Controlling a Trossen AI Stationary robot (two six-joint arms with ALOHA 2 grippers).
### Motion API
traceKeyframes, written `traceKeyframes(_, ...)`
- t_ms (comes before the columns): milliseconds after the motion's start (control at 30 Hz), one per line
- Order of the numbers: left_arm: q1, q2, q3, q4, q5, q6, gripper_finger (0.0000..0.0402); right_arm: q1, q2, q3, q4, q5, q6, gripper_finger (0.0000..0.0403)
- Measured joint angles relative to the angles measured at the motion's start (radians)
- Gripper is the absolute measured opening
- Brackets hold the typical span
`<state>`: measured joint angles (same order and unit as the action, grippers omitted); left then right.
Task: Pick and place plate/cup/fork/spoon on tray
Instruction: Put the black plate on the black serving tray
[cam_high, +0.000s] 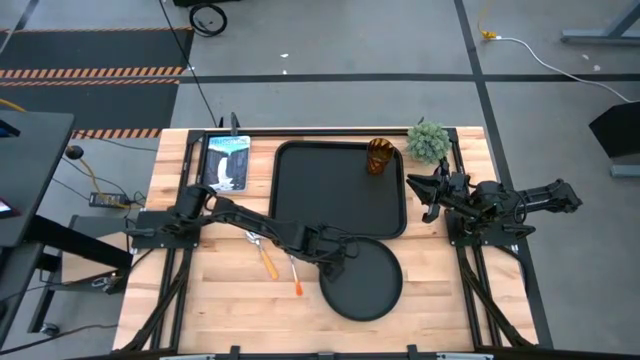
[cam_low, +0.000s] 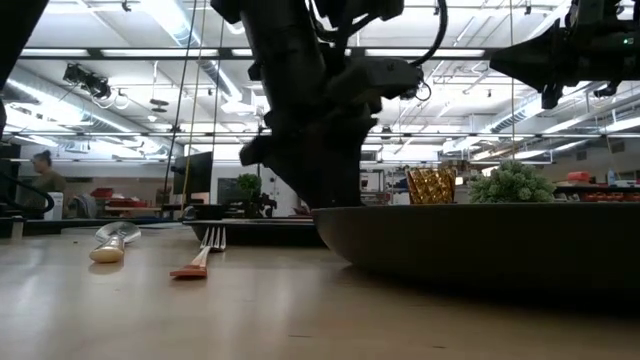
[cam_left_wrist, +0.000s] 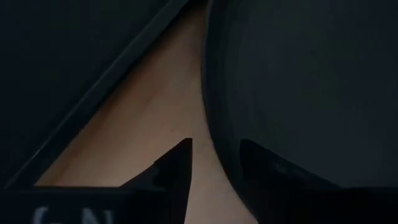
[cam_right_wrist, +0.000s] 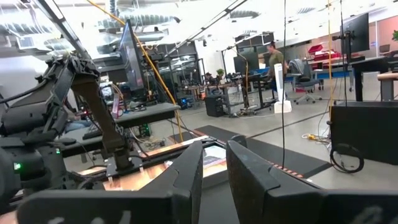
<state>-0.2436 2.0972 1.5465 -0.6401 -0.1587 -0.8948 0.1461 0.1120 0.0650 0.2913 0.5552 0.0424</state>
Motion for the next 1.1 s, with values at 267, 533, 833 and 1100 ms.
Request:
traceKeyframes(267, 0.0, 0.022, 0.0, 0.013, 0.033, 0.012, 0.0144, 0.0, 0.0, 0.0, 0.014, 0.0, 0.0, 0.0078)
traceKeyframes(533, 0.012, 0.03, 0.0, 0.012, 0.058, 0.022, 0.0092, 0.0, 0.0, 0.0, 0.022, -0.004, 0.0, 0.0078)
traceKeyframes(833, 0.044, 0.027, 0.002, 0.014, 0.107, 0.023, 0.0013, 0.0, 0.0, 0.0, 0.022, -0.005, 0.0, 0.0078)
traceKeyframes(1100, 0.095, -0.012, 0.001, 0.016, 0.199, 0.047, 0.0011, 0.0, 0.0, 0.0, 0.022, -0.006, 0.0, 0.0078)
